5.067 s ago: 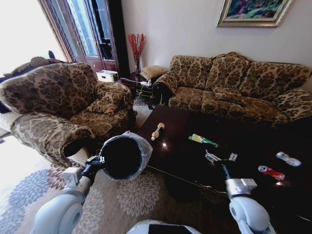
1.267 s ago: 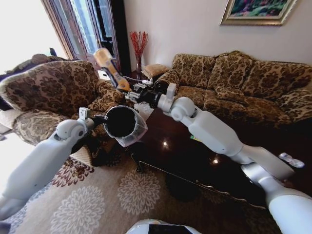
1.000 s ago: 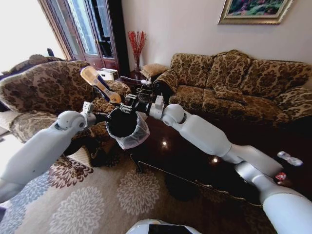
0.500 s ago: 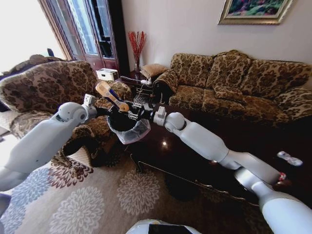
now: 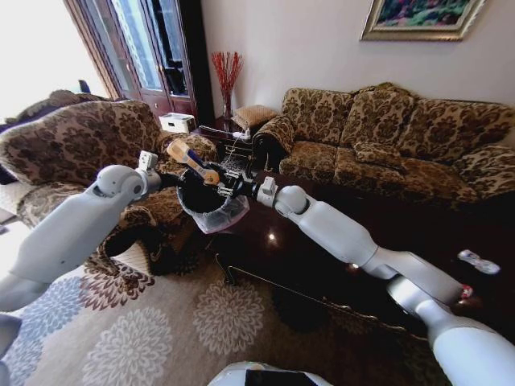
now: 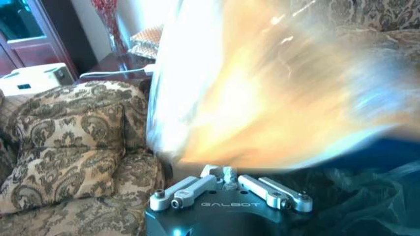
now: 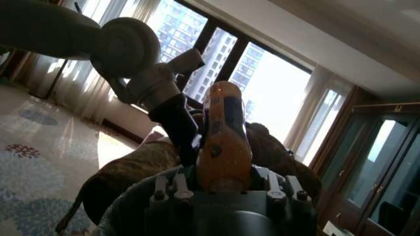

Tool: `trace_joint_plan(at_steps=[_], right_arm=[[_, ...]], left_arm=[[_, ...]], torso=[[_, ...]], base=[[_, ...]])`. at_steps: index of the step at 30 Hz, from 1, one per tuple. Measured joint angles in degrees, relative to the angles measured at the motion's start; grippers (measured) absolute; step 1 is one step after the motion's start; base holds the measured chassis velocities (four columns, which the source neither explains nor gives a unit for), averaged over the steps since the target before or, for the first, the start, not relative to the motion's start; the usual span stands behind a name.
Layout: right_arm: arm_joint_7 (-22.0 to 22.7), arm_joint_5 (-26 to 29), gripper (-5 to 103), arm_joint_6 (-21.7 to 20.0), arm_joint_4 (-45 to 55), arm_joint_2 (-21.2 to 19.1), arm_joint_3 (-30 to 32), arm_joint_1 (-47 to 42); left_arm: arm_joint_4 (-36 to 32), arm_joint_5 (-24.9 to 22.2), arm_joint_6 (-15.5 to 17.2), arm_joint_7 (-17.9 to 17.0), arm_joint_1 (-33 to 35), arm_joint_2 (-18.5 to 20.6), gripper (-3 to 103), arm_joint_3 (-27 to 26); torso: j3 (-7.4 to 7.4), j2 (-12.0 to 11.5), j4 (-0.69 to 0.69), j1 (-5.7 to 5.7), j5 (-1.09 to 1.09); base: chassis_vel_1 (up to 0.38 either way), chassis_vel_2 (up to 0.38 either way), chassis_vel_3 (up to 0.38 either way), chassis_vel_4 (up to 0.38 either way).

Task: Move to the front of the table and place the trash on the table into the trash bin.

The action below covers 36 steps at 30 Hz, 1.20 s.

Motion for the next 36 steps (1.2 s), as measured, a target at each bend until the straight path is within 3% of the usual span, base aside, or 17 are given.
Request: trace_joint_plan(at_steps=[5,7,8,10,11,17,21,23,24,27,28,29,31,32,33,35,36], right_arm=[[1.0,0.3,80,-0.8,1.2,-0.1,0.0,0.0],[1.2,0.4,80,-0.9,1.4,-0.2,0.0,0.1],[1.6,0.6,90,-1.0,1.8,-0.3,0.0,0.1],[1.9,0.8,90,-1.1,2.0,-0.3,0.0,0.1],[2.7,1.3,99,-1.4,2.5,-0.4,0.0,0.1],[9.0,5.1,100,-3.6,6.9,-0.9,2.8,-0.2],[14.5,10.5,100,-7.7,13.1,-3.2,6.6,-0.6],[22.2,17.6,100,-12.1,17.8,-6.5,11.5,-2.0],[22.2,17.6,100,-12.1,17.8,-6.5,11.5,-2.0],[28.7,22.7,100,-18.7,22.0,-12.1,20.1,-8.1],[28.7,22.7,100,-18.7,22.0,-12.1,20.1,-8.1],[31.2,22.5,100,-22.2,24.6,-15.2,25.5,-12.9],[34.6,17.9,100,-23.9,28.1,-19.7,31.6,-21.2],[34.6,17.9,100,-23.9,28.1,-19.7,31.6,-21.2],[36.4,13.1,100,-26.3,30.7,-22.5,37.4,-29.5],[39.2,9.7,100,-29.3,32.2,-23.2,43.6,-39.1],[39.2,9.7,100,-29.3,32.2,-23.2,43.6,-39.1]], left_arm=[[-1.4,-0.1,0.0,0.0,0.6,0.8,0,-0.4],[-1.6,-0.1,-0.1,0.0,0.7,0.9,0,-0.5],[-1.9,-0.1,-0.1,0.0,0.9,1.1,0,-0.6],[-2.0,-0.1,-0.1,0.0,1.0,1.2,0,-0.7],[-2.1,-0.2,-0.1,0.0,1.3,1.3,0,-1.0],[-2.2,-0.2,-0.1,-0.4,2.4,1.2,0,-1.5],[-2.2,-0.1,-0.1,-1.4,3.5,0.5,0,-1.8],[-1.8,-0.4,-0.1,-3.9,3.2,-0.6,0,-1.1],[-1.8,-0.4,-0.1,-3.9,3.2,-0.6,0,-1.1],[-1.1,-2.2,-0.1,-7.6,2.2,-1.8,0,-0.5],[-1.1,-2.2,-0.1,-7.6,2.2,-1.8,0,-0.5],[-1.1,-3.3,-0.1,-9.2,2.2,-2.1,0,-0.5],[-1.4,-4.0,-0.2,-10.5,3.0,-2.1,0,-1.2],[-1.4,-4.0,-0.2,-10.5,3.0,-2.1,0,-1.2],[-2.1,-4.1,-0.2,-11.4,4.7,-2.4,0,-2.7],[-3.7,-3.6,-0.2,-12.1,8.3,-3.4,0,-6.0],[-3.7,-3.6,-0.2,-12.1,8.3,-3.4,0,-6.0]], torso=[[0.0,0.0,0.0,0.0,0.0],[0.0,0.0,0.0,0.0,0.0],[0.0,0.0,0.0,0.0,0.0],[0.0,0.0,0.01,0.0,0.0],[0.0,0.0,0.0,0.0,0.0],[0.0,0.0,0.01,0.0,0.0],[0.0,0.0,0.02,0.0,0.0],[-0.01,0.0,0.02,-0.02,-0.01],[-0.01,0.0,0.02,-0.02,-0.01],[0.0,0.0,0.02,-0.01,0.02],[0.0,0.0,0.02,-0.01,0.02],[0.0,0.0,0.02,0.01,0.02],[0.0,0.0,-0.01,0.0,0.06],[0.0,0.0,-0.01,0.0,0.06],[-0.01,0.0,-0.05,0.0,0.09],[-0.02,0.0,-0.04,-0.02,-0.01],[-0.02,0.0,-0.04,-0.02,-0.01]], base=[[0.0,0.0,0.0,0.0],[0.0,0.0,0.0,0.0],[0.0,0.0,0.0,0.0],[0.0,0.0,0.0,0.0],[0.0,0.0,0.0,0.0],[0.0,0.0,0.0,0.0],[0.0,0.0,0.0,0.0],[0.0,0.0,0.0,0.0],[0.0,0.0,0.0,0.0],[0.0,0.0,0.0,0.0],[0.0,0.0,0.0,0.0],[0.0,0.0,0.0,0.0],[0.0,0.0,0.0,0.0],[0.0,0.0,0.0,0.0],[0.0,0.0,0.0,0.0],[0.0,0.0,0.0,0.0],[0.0,0.0,0.0,0.0]])
